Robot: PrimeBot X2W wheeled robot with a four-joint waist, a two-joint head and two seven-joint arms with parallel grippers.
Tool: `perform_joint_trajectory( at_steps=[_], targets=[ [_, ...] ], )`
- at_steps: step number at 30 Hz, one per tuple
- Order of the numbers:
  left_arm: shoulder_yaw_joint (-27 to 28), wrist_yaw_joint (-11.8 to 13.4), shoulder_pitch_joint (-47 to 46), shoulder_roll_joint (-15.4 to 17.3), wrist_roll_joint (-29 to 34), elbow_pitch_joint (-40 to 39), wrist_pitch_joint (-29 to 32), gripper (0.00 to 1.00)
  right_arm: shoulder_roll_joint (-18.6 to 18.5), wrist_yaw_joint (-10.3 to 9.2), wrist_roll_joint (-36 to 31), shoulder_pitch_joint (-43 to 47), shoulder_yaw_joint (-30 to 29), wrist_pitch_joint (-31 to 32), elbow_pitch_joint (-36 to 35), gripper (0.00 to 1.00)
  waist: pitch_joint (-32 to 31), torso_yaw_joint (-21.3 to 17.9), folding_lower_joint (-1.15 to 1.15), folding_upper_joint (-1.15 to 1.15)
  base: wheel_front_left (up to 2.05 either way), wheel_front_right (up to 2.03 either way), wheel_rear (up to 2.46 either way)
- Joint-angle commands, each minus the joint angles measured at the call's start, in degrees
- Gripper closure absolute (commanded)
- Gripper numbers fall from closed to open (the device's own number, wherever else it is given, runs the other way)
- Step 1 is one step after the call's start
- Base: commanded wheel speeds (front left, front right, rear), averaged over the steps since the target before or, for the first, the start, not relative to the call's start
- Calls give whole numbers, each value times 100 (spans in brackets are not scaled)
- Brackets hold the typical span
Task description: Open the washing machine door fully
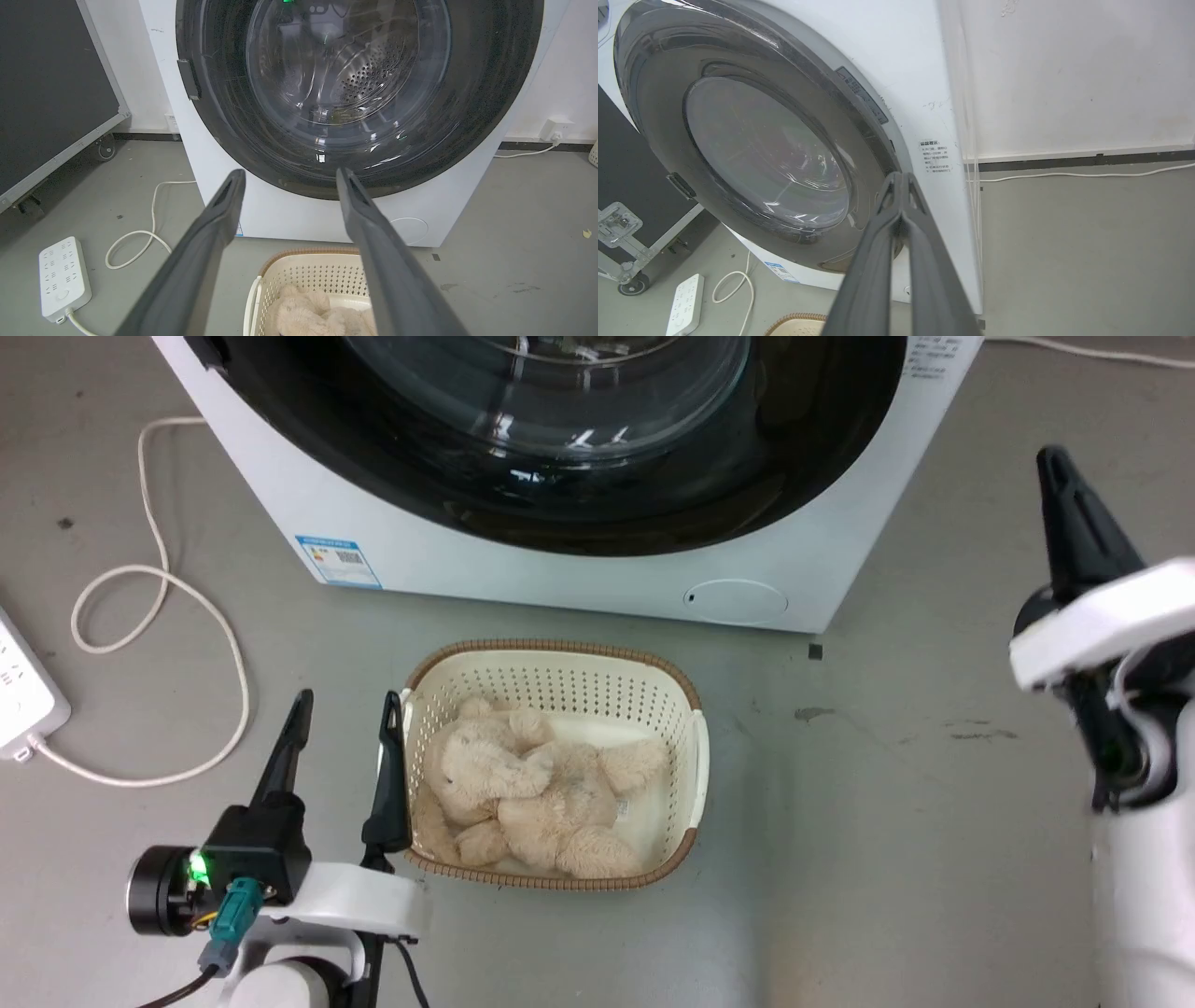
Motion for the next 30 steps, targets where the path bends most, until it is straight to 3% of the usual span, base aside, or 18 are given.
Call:
perform_joint_trajectory(
  at_steps=[1, 7, 17, 30],
  targets=[
    [-13, 13, -91, 1, -21, -48, -54, 0, 25, -2, 104, -199, -52, 46, 68, 100, 36, 17, 0, 0, 0, 0, 0],
    [-35, 22, -214, 1, -35, -140, -150, 0, 203, -3, 822, -1088, -561, 667, 753, 100, 322, 77, 0, 0, 0, 0, 0],
    [-87, 33, -322, 1, -55, -219, -257, 0, 262, -3, 1473, -2129, -1192, 1353, 1647, 100, 586, 189, 0, 0, 0, 0, 0],
    [-219, 89, -487, 1, -101, -310, -413, 0, 260, -4, 1728, -3417, -1881, 2257, 2716, 100, 921, 360, 0, 0, 0, 0, 0]
  ],
)
